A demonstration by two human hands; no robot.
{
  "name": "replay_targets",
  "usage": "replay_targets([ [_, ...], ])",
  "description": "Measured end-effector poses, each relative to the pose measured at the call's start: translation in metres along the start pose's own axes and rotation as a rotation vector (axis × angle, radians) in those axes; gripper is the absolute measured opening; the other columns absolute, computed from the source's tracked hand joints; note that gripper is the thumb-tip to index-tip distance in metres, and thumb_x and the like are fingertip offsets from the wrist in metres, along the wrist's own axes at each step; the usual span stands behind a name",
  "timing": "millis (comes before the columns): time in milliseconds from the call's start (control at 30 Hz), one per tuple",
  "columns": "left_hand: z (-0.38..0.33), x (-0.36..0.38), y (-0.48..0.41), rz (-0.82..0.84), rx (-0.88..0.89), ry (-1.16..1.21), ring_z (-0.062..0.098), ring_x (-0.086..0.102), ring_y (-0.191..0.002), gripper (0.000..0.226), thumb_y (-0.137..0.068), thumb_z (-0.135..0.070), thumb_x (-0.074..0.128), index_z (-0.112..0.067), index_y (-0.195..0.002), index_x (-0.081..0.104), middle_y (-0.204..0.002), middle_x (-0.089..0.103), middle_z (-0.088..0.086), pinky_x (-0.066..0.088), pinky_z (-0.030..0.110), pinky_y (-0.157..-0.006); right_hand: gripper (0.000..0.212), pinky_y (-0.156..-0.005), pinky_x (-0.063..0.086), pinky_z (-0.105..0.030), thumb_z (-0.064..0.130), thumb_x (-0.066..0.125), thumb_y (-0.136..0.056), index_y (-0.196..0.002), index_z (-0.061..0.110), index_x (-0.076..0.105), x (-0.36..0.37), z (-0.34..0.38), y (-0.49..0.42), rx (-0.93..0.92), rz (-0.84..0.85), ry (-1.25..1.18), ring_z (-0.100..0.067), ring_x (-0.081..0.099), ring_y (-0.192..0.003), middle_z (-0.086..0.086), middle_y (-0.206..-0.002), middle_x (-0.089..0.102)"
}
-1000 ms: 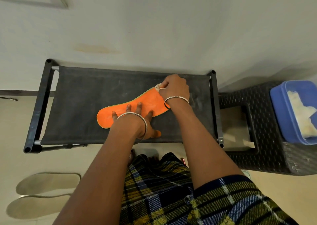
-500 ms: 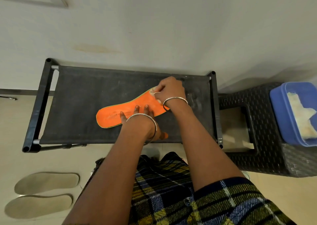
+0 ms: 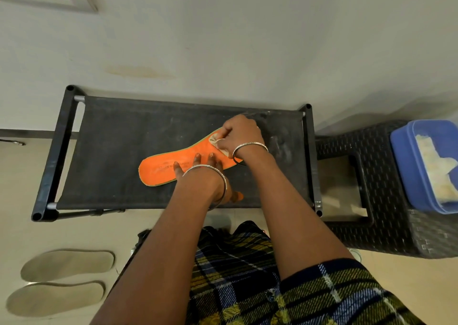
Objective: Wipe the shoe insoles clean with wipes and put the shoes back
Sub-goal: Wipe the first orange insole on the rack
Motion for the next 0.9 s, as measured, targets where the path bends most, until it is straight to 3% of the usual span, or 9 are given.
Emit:
replay_targets([
  [233,0.001,-0.006,0.004,0.000,0.009,0.004,0.031,-0.021,-0.146,0.098,-0.087,-0.075,0.035,-0.024,-0.153,-0.017,-0.159,-0.026,-0.005,0.000,0.070,-0.109,0.023,-0.078,0.054,-0.035,0.029,0.075,-0.085,-0.106,0.020,0.073,-0.034,-0.039,-0.006,0.271,-0.286,0.051,-0.032,0.067,-0.103,-0.008,-0.115,0.068],
  [333,-0.004,-0.021,0.013,-0.094,0.041,0.106,0.033,-0.007,-0.149,0.094,-0.093,-0.063,0.042,-0.010,-0.154,-0.005,-0.163,-0.011,0.006,0.009,0.059,-0.115,0.025,-0.083,0.055,-0.037,0.028,0.075,-0.083,-0.106,0.018,0.073,-0.023,-0.029,-0.009,0.222,-0.226,0.033,-0.031,0.066,-0.104,-0.008,-0.114,0.068],
  [500,0.003,0.005,-0.009,0.007,-0.004,0.002,0.035,-0.027,-0.143,0.101,-0.085,-0.077,0.035,-0.027,-0.150,-0.022,-0.158,-0.028,-0.006,-0.004,0.072,-0.108,0.009,-0.083,0.057,-0.034,0.024,0.078,-0.080,-0.089,0.023,0.080,0.002,0.000,-0.006,0.024,-0.013,0.008,-0.021,0.070,-0.092,0.000,-0.098,0.075],
  [667,0.004,-0.004,0.000,-0.014,0.022,0.020,0.032,-0.024,-0.145,0.095,-0.087,-0.074,0.037,-0.032,-0.152,-0.018,-0.157,-0.027,-0.011,-0.003,0.072,-0.107,0.008,-0.078,0.050,-0.031,0.027,0.073,-0.085,-0.092,0.025,0.076,-0.035,-0.037,-0.002,0.240,-0.279,-0.133,-0.029,0.066,-0.101,-0.004,-0.109,0.071],
  [733,0.005,-0.003,0.000,-0.005,0.017,0.021,0.032,-0.023,-0.145,0.094,-0.088,-0.074,0.037,-0.034,-0.151,-0.019,-0.157,-0.027,-0.011,-0.003,0.071,-0.108,0.005,-0.075,0.047,-0.030,0.024,0.072,-0.086,-0.091,0.025,0.073,-0.036,-0.038,-0.001,0.246,-0.324,-0.159,-0.030,0.066,-0.100,-0.005,-0.109,0.069],
  [900,0.005,-0.001,-0.003,-0.017,0.013,0.015,0.034,-0.026,-0.144,0.094,-0.086,-0.076,0.036,-0.037,-0.149,-0.022,-0.157,-0.029,-0.010,-0.004,0.073,-0.106,0.002,-0.085,0.058,-0.036,0.024,0.077,-0.081,-0.082,0.025,0.075,-0.006,-0.005,-0.004,0.040,-0.097,-0.130,-0.021,0.069,-0.089,0.002,-0.094,0.075],
])
Point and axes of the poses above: each hand's wrist, its own y-axis away from the middle knuckle, its own x-axis out of the palm, z = x × y, the point moved 8 cm from there along -y, towards the middle knuckle
